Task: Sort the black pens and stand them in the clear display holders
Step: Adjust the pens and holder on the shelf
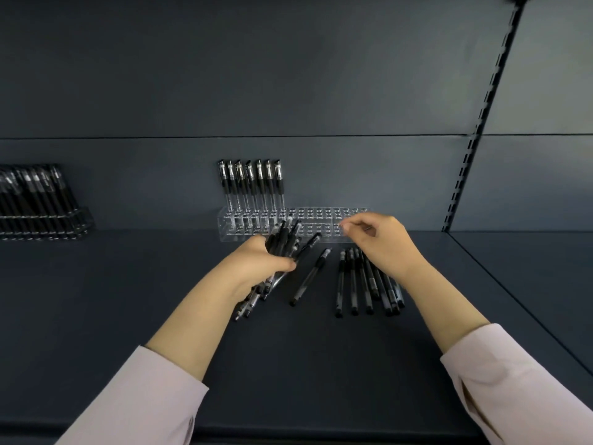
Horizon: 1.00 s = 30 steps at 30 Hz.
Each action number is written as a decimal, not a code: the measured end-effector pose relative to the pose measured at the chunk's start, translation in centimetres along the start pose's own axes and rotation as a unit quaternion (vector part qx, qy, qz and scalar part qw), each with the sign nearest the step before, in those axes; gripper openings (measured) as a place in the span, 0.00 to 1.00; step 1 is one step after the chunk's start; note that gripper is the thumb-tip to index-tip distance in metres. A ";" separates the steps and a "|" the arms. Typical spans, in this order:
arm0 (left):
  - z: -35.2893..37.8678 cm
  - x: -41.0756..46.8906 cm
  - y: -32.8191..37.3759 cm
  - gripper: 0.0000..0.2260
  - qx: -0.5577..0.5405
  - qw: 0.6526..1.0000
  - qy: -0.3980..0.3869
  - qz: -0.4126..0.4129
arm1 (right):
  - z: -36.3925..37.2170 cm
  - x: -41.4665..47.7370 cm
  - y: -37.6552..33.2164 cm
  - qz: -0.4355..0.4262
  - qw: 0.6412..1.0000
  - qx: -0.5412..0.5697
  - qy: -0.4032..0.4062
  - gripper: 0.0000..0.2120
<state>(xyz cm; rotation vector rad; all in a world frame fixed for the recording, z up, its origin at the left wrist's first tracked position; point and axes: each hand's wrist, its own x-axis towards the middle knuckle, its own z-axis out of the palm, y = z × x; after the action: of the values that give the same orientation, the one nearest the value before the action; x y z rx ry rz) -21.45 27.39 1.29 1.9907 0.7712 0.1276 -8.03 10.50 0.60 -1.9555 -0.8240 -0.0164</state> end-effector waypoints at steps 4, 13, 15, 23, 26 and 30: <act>-0.1 -0.2 0.3 0.25 -0.099 0.993 -0.054 0.036 | 1.9 0.0 -1.9 0.037 0.994 0.097 -0.019 0.15; -1.0 0.6 1.5 0.10 -0.268 0.957 0.015 0.109 | 3.3 2.2 -6.0 0.073 0.934 0.283 0.206 0.14; -1.9 1.1 1.5 0.10 -0.314 0.944 0.023 0.104 | 3.0 3.5 -6.9 0.043 0.914 0.281 0.289 0.13; -4.4 4.5 -1.5 0.05 -0.425 0.900 0.028 0.090 | 6.1 6.6 -6.7 -0.052 0.925 0.179 0.332 0.12; -4.5 4.8 -1.8 0.06 -0.467 0.881 0.000 0.074 | 6.9 7.3 -6.1 -0.062 0.931 0.157 0.325 0.13; -4.3 5.2 -2.0 0.07 -0.466 0.881 -0.011 0.085 | 7.5 8.1 -5.7 -0.084 0.941 0.122 0.304 0.14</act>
<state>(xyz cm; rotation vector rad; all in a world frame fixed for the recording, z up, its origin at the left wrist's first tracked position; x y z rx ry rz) -19.88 34.24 0.83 1.1189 0.3845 0.4824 -7.32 22.49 3.90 -1.5094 -0.5404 -0.5669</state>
